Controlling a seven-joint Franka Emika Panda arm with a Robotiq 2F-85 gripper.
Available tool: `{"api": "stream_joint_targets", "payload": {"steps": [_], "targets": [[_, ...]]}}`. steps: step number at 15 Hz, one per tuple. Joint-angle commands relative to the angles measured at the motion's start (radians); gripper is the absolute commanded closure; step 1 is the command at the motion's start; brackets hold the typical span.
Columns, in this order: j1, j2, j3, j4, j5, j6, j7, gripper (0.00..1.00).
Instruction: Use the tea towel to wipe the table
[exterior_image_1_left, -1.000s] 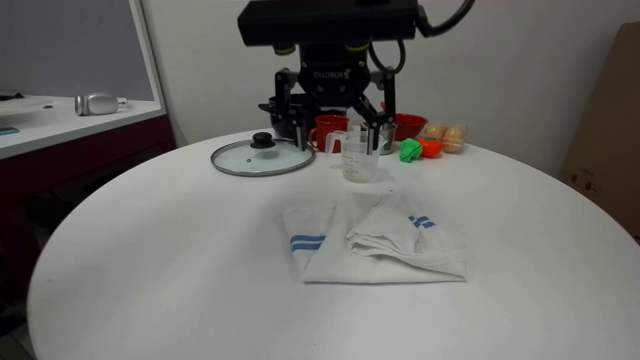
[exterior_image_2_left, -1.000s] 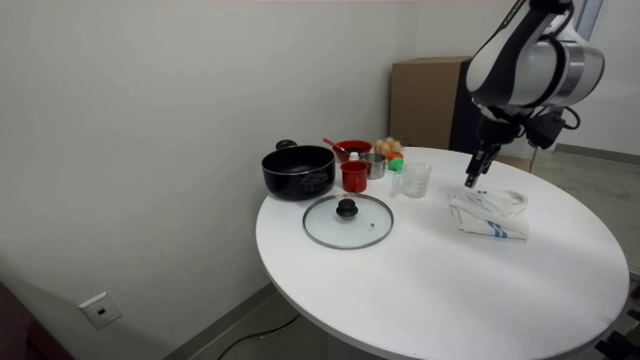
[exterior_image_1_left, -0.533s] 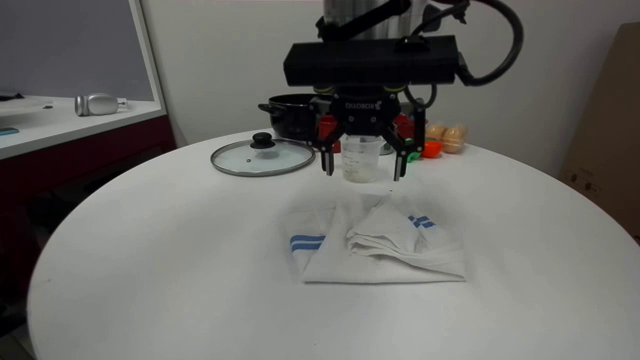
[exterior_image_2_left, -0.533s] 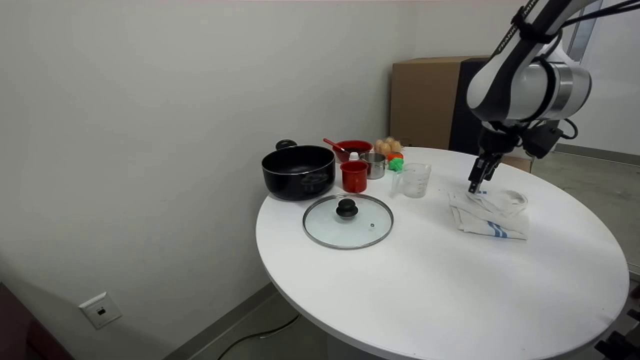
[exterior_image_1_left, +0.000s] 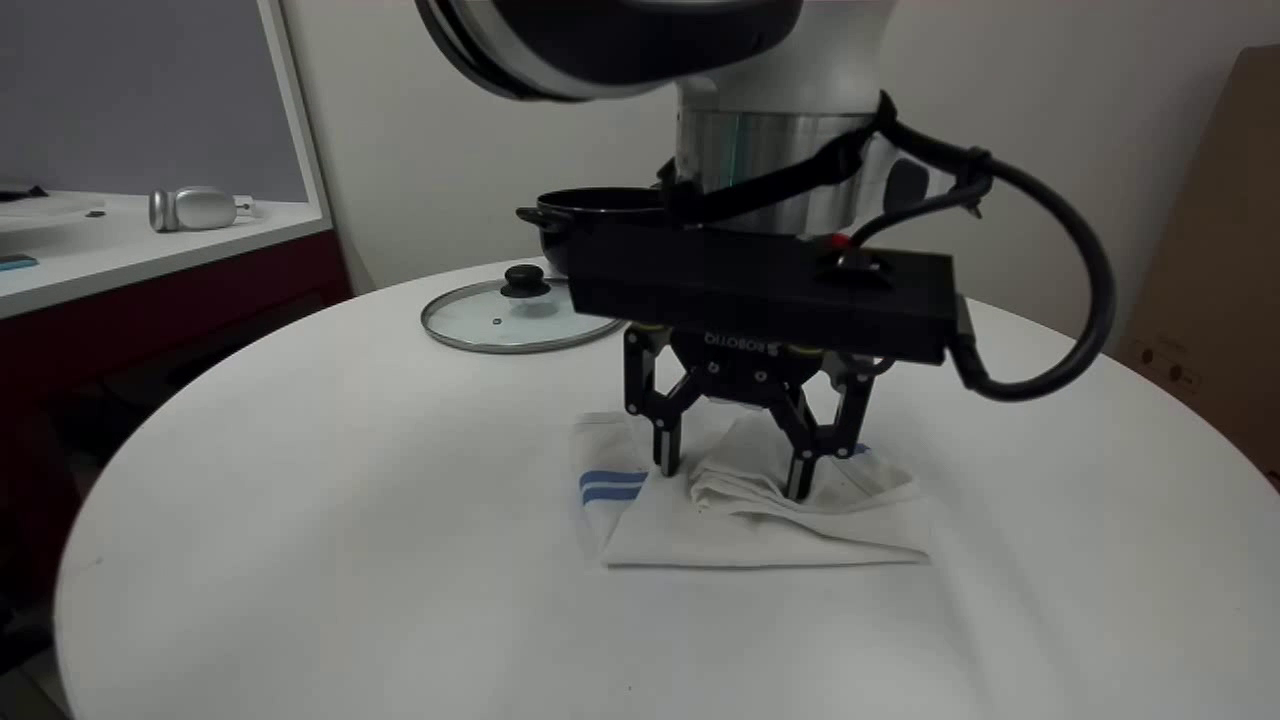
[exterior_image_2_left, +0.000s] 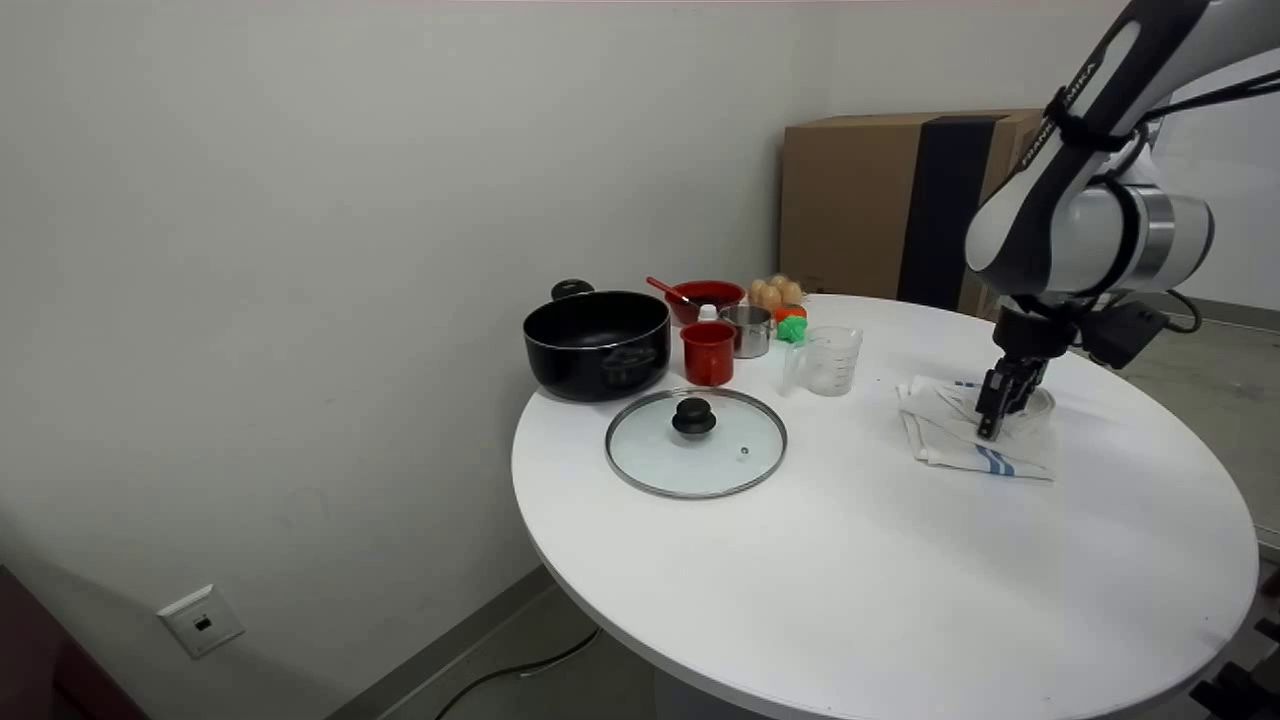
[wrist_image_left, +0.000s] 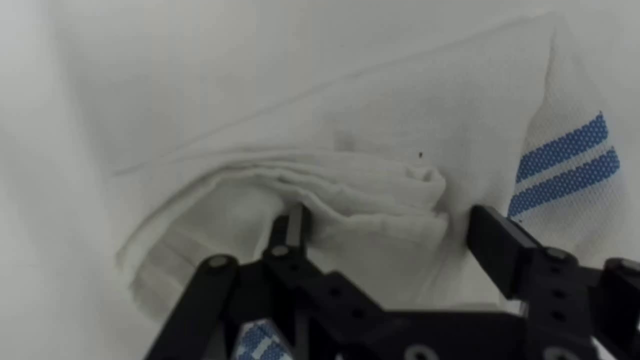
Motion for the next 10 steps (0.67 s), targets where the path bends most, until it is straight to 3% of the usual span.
{"api": "stream_joint_targets", "payload": {"steps": [1,8,10], "targets": [[-0.021,0.042,0.038,0.021,-0.037,0.032,0.028,0.47],[-0.002,0.019,0.088,-0.024,-0.054,0.033,0.036,0.99],[0.012,0.01,0.13,-0.071,-0.063,0.034,0.017,0.95]]}}
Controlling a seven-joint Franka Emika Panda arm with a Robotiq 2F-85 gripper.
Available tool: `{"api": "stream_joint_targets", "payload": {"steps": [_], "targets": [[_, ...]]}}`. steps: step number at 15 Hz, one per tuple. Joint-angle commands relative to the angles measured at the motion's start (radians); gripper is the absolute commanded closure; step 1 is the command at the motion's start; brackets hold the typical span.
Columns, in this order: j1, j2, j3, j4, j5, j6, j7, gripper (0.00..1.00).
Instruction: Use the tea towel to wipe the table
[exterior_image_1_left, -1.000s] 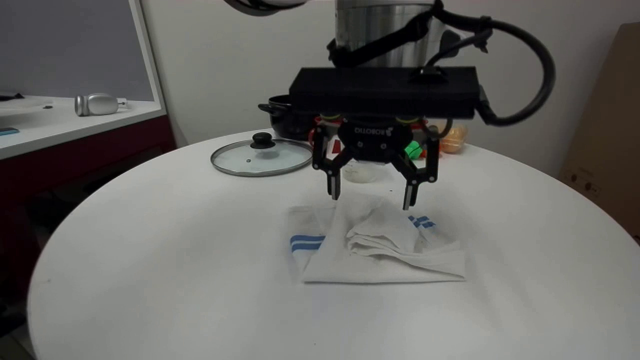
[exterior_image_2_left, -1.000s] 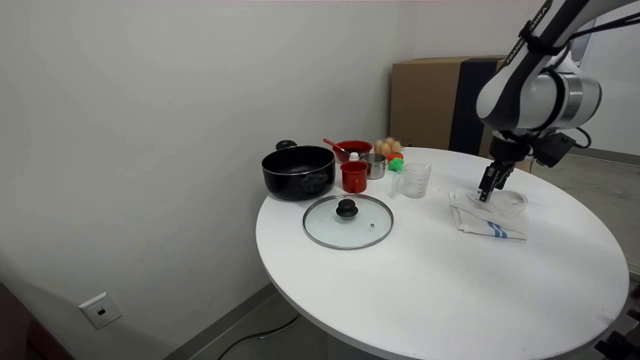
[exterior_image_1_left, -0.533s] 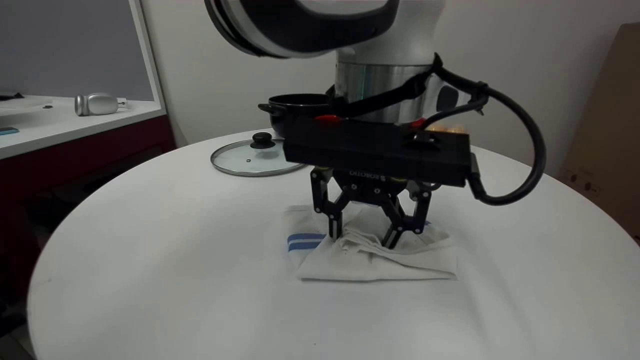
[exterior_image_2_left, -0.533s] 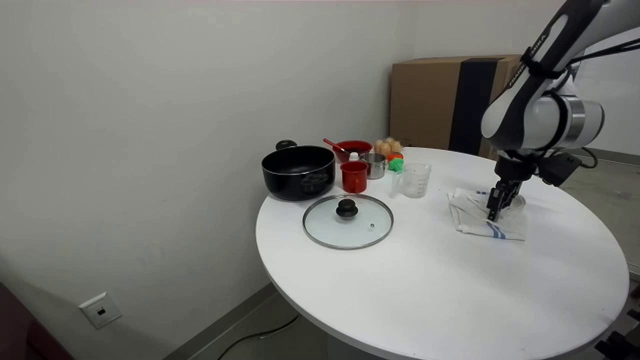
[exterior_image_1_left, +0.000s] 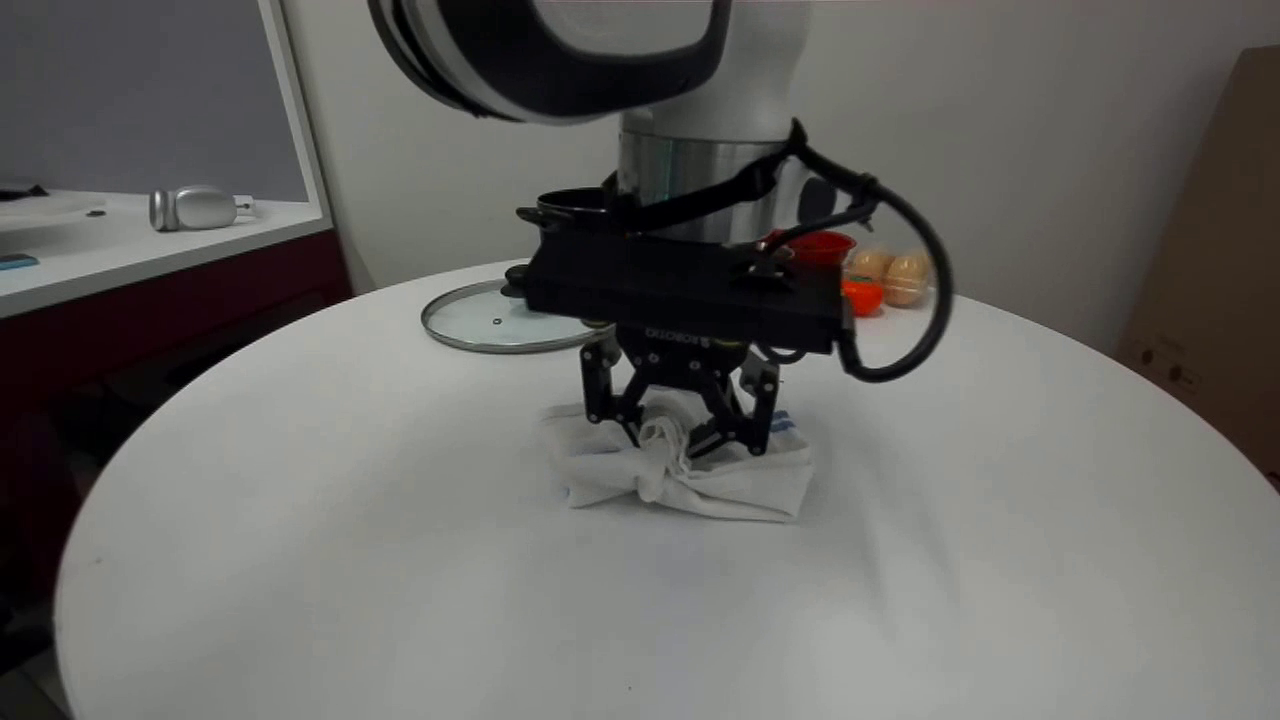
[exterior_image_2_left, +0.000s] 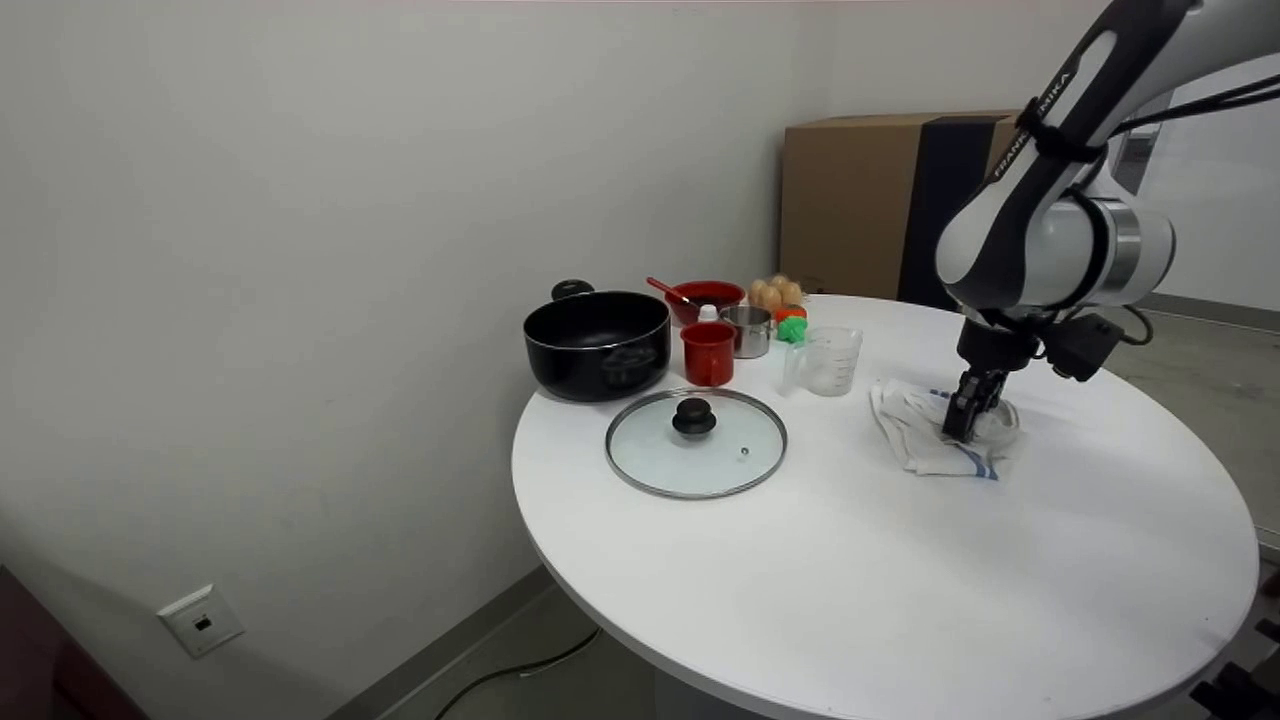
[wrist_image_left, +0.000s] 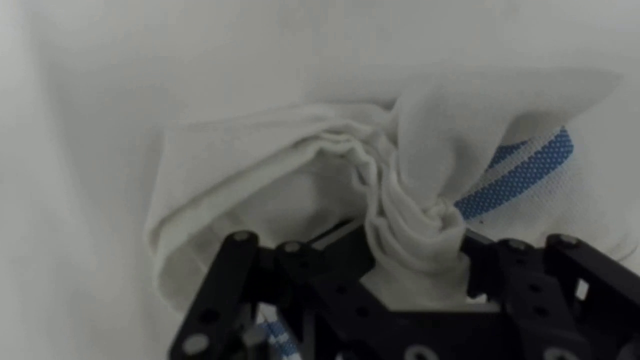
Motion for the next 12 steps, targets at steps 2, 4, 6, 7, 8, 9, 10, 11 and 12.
{"api": "stream_joint_targets", "payload": {"steps": [2,4,6,7,8,9,10,11,12], "targets": [[0.035,-0.006,0.102,-0.122,-0.047,0.024,-0.016,1.0],[0.055,-0.023,0.158,-0.184,-0.063,0.031,-0.034,0.99],[0.069,-0.039,0.217,-0.23,-0.061,0.023,-0.055,1.0],[0.071,-0.046,0.252,-0.25,-0.05,0.022,-0.069,1.0],[0.076,-0.051,0.277,-0.262,-0.043,0.015,-0.075,1.0],[0.076,-0.056,0.301,-0.27,-0.032,0.012,-0.075,1.0],[0.078,-0.056,0.312,-0.272,-0.028,0.01,-0.069,1.0],[0.075,-0.057,0.319,-0.269,-0.024,0.005,-0.065,1.0],[0.073,-0.054,0.322,-0.264,-0.022,0.004,-0.063,1.0]]}}
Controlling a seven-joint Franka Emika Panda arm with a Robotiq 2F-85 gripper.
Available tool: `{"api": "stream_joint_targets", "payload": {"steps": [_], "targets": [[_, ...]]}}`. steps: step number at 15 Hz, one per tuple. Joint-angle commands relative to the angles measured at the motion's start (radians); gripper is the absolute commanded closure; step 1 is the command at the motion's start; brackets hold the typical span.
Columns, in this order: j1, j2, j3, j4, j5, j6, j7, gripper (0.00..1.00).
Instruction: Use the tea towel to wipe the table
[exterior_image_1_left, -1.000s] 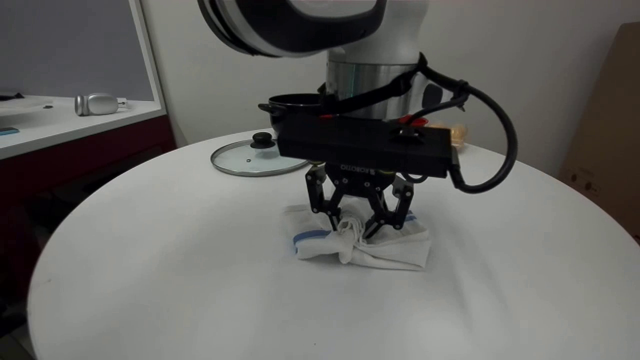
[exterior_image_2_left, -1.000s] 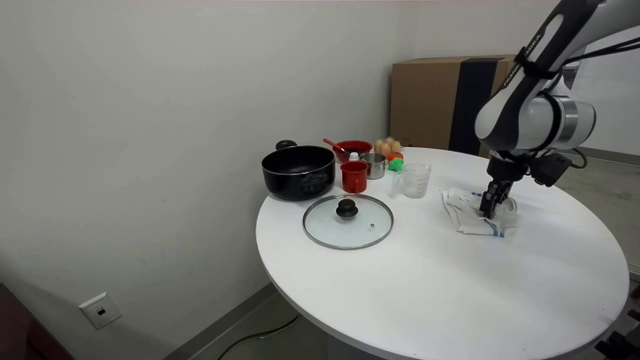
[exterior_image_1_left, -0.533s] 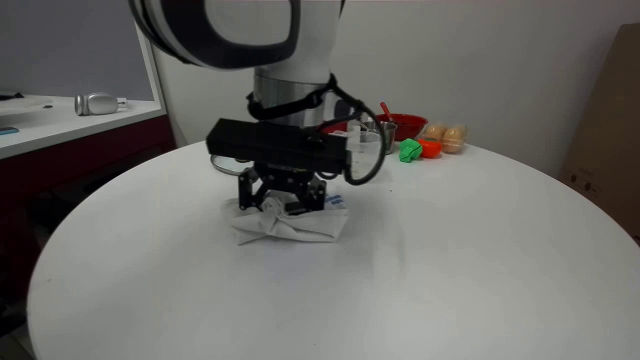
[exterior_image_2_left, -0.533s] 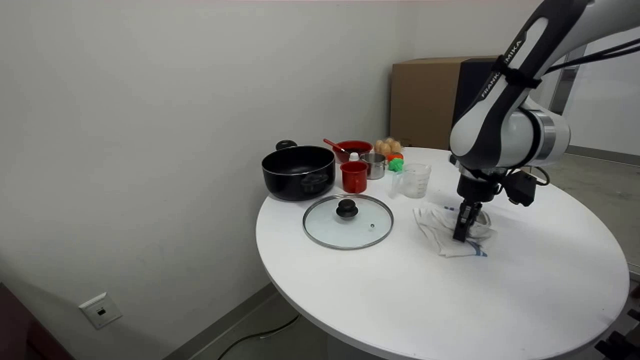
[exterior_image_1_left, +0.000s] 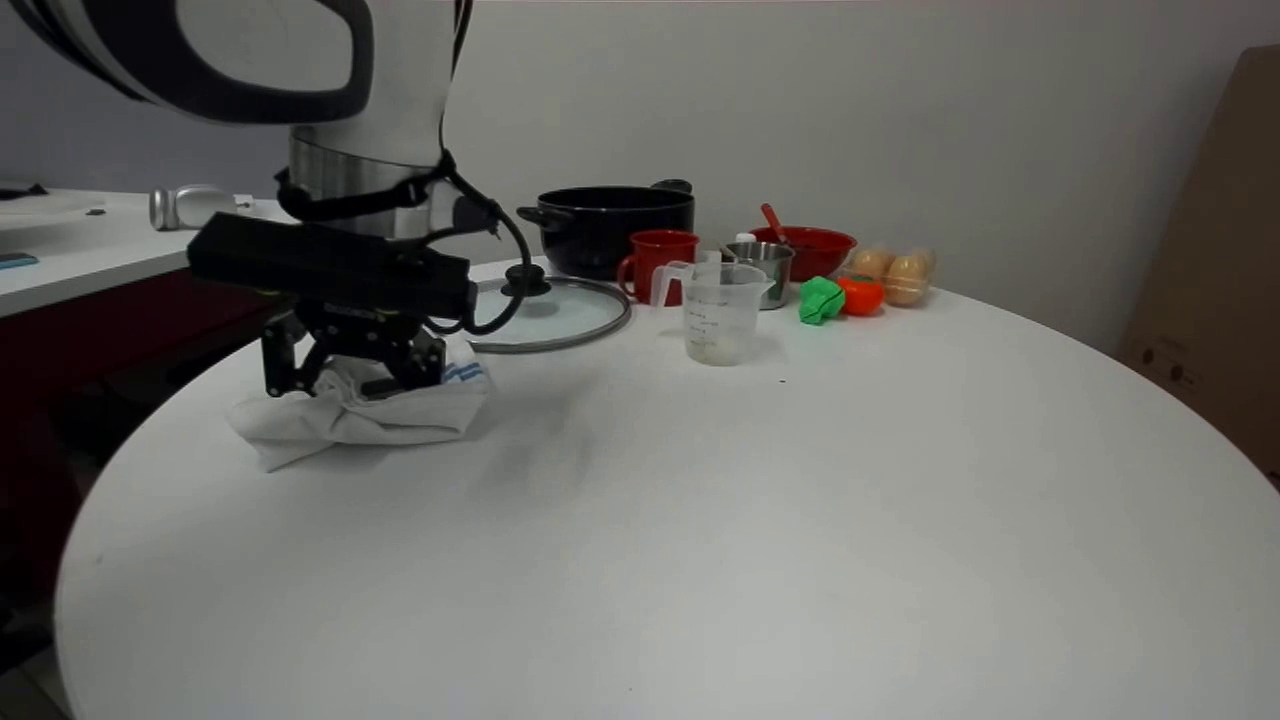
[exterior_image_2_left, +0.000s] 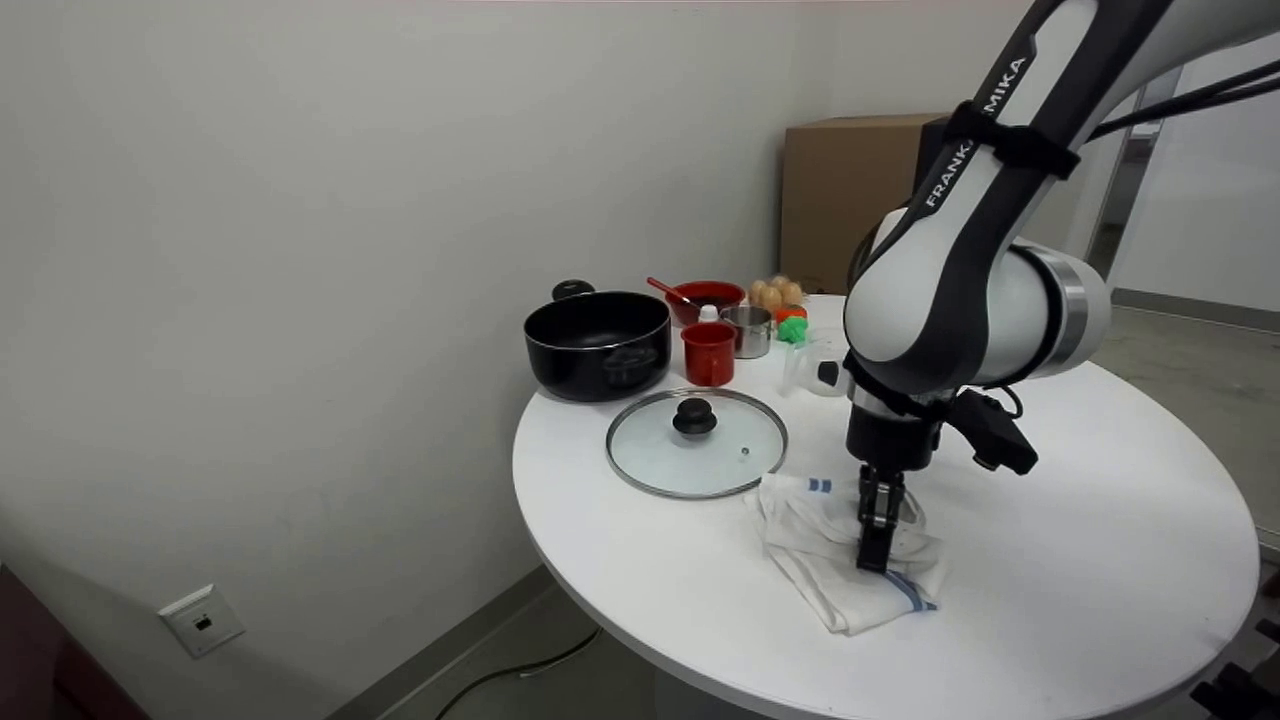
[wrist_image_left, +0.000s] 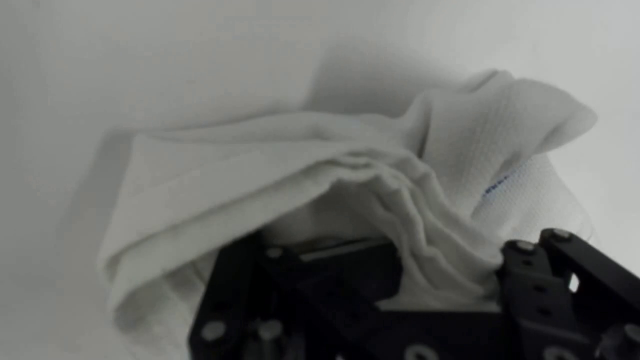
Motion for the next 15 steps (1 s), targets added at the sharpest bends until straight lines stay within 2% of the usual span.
{"api": "stream_joint_targets", "payload": {"steps": [1,4,9,15], "targets": [[-0.02,0.019,0.003,0.002,0.025,0.004,-0.021,1.0],[-0.05,0.008,-0.041,0.016,0.029,0.016,-0.013,1.0],[-0.115,-0.002,-0.171,0.059,0.007,0.04,-0.006,1.0],[-0.197,-0.012,-0.283,0.11,0.006,0.058,-0.002,1.0]]}}
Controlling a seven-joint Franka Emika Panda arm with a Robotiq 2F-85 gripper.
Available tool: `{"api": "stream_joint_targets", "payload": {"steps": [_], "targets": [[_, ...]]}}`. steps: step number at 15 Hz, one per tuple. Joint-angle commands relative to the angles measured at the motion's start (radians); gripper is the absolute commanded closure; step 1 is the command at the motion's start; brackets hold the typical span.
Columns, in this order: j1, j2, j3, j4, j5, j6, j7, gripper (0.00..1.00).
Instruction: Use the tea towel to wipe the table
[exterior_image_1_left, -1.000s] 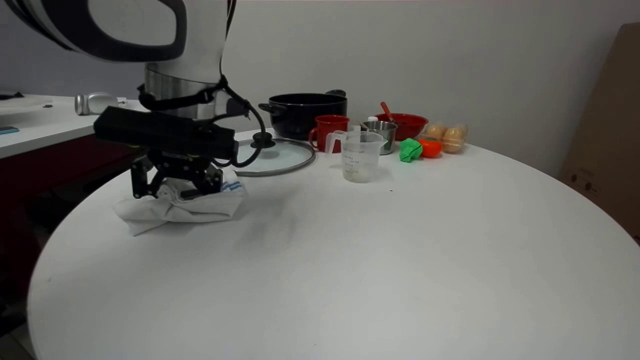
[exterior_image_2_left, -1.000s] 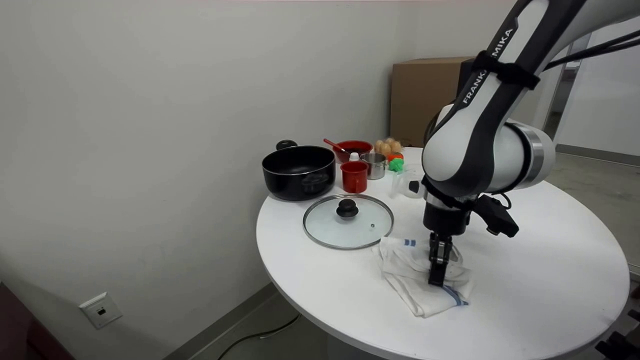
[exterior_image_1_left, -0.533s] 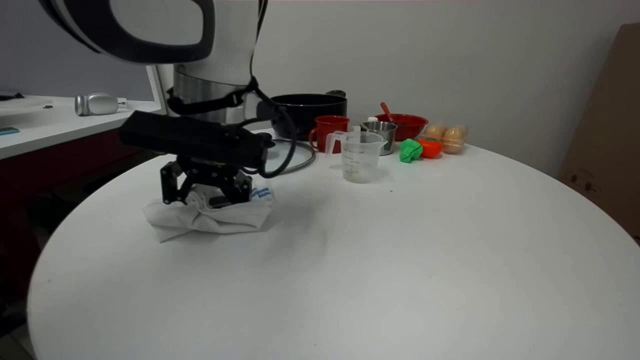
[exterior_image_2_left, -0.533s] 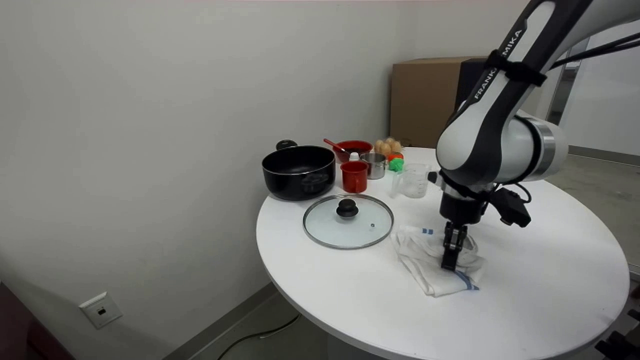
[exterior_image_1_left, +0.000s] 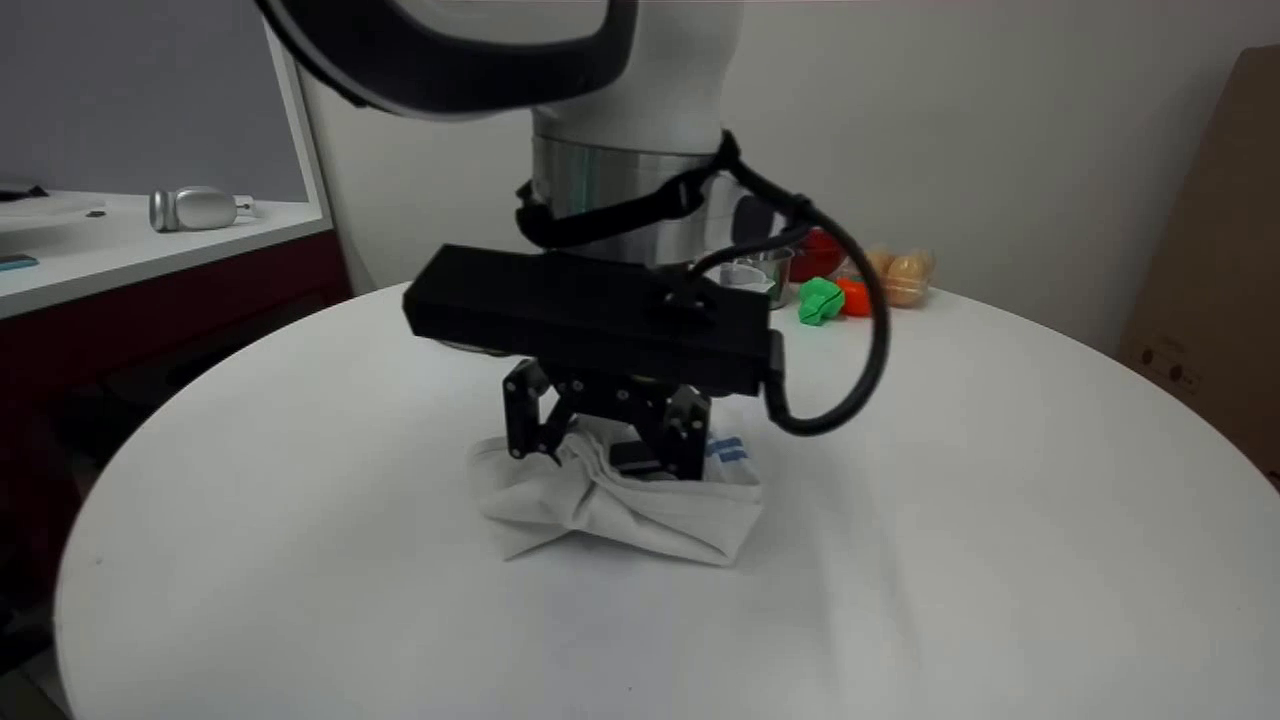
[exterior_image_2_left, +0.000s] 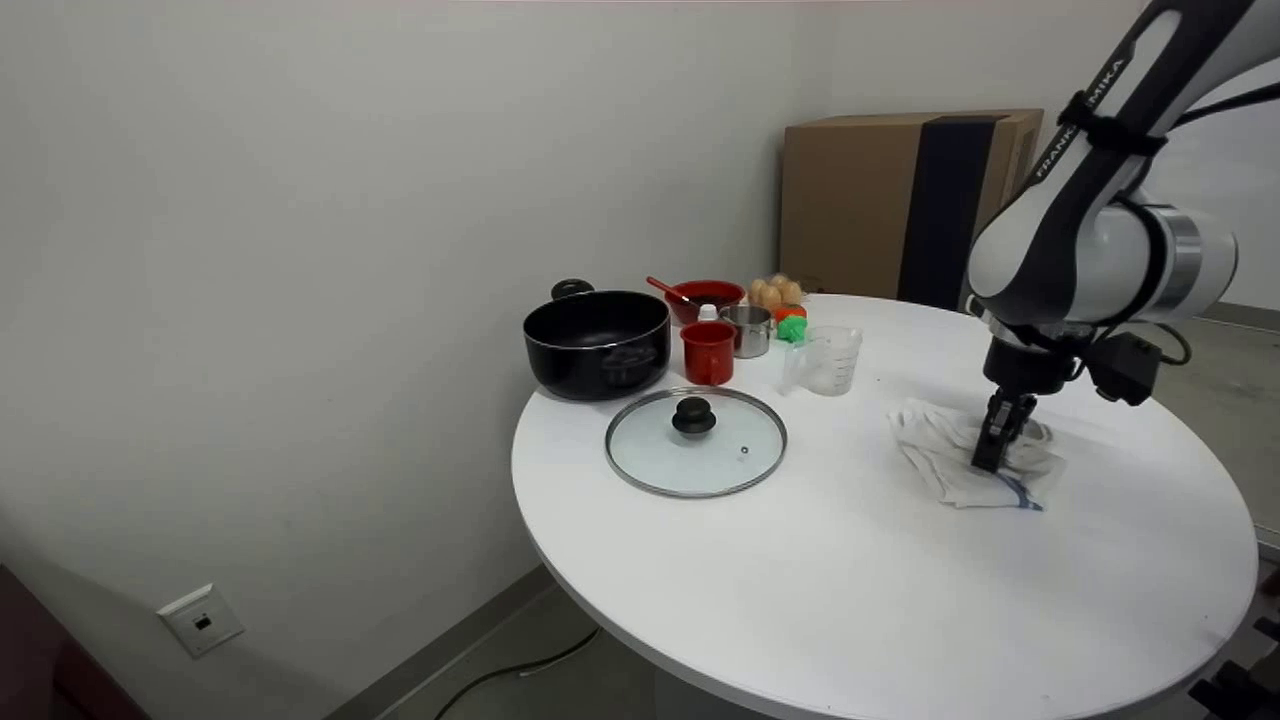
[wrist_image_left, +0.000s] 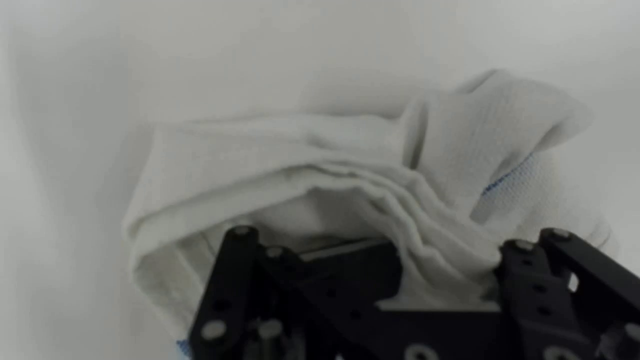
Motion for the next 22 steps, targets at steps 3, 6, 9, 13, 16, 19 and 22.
{"api": "stream_joint_targets", "payload": {"steps": [3,6,9,13,16,19,22], "targets": [[-0.076,-0.013,-0.087,0.036,0.0,0.033,0.008,1.0],[-0.094,0.002,-0.115,0.053,-0.005,0.037,0.019,1.0],[-0.081,0.011,-0.102,0.042,-0.01,0.038,0.023,1.0],[-0.001,0.054,-0.052,-0.001,-0.033,0.062,0.031,1.0],[0.055,0.042,0.022,-0.073,-0.054,0.07,-0.001,1.0],[0.119,0.0,0.092,-0.153,-0.071,0.082,-0.01,1.0],[0.177,-0.037,0.18,-0.24,-0.075,0.089,-0.015,1.0]]}}
